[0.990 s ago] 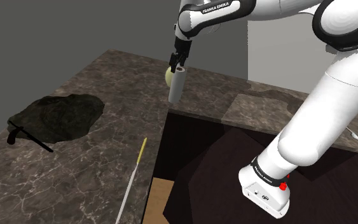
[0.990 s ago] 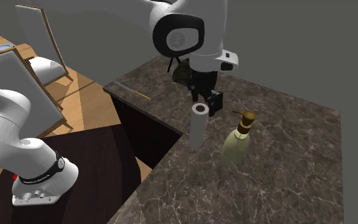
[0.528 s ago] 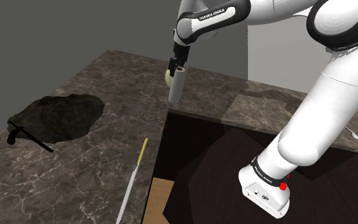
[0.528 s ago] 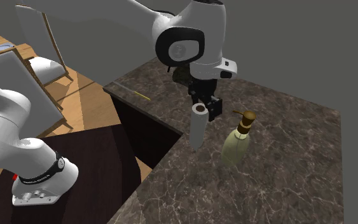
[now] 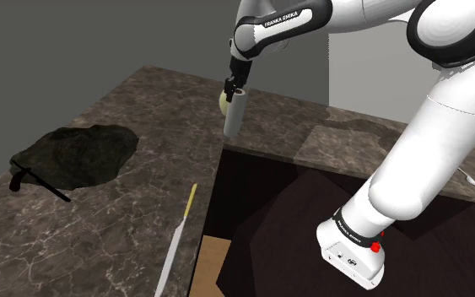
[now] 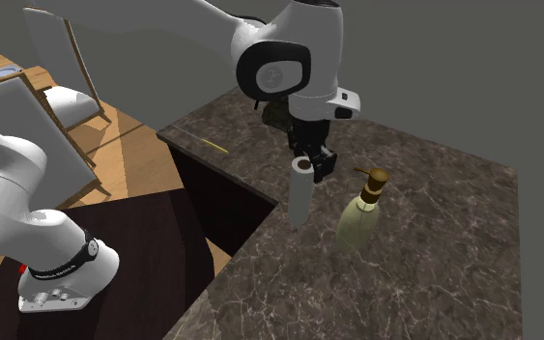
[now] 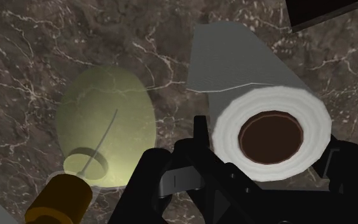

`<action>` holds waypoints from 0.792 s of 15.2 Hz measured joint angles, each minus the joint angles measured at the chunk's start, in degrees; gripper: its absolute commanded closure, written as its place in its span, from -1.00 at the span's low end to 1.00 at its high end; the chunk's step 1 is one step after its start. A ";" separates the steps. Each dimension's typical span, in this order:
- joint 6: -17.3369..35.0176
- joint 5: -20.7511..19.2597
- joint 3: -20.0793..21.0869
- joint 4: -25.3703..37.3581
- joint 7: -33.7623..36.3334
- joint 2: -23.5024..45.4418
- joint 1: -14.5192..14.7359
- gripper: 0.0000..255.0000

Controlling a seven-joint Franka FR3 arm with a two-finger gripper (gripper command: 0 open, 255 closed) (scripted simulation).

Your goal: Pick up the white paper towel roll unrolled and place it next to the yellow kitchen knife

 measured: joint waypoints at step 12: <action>-2.85 0.06 -0.01 1.72 -0.14 -1.08 -0.03 1.00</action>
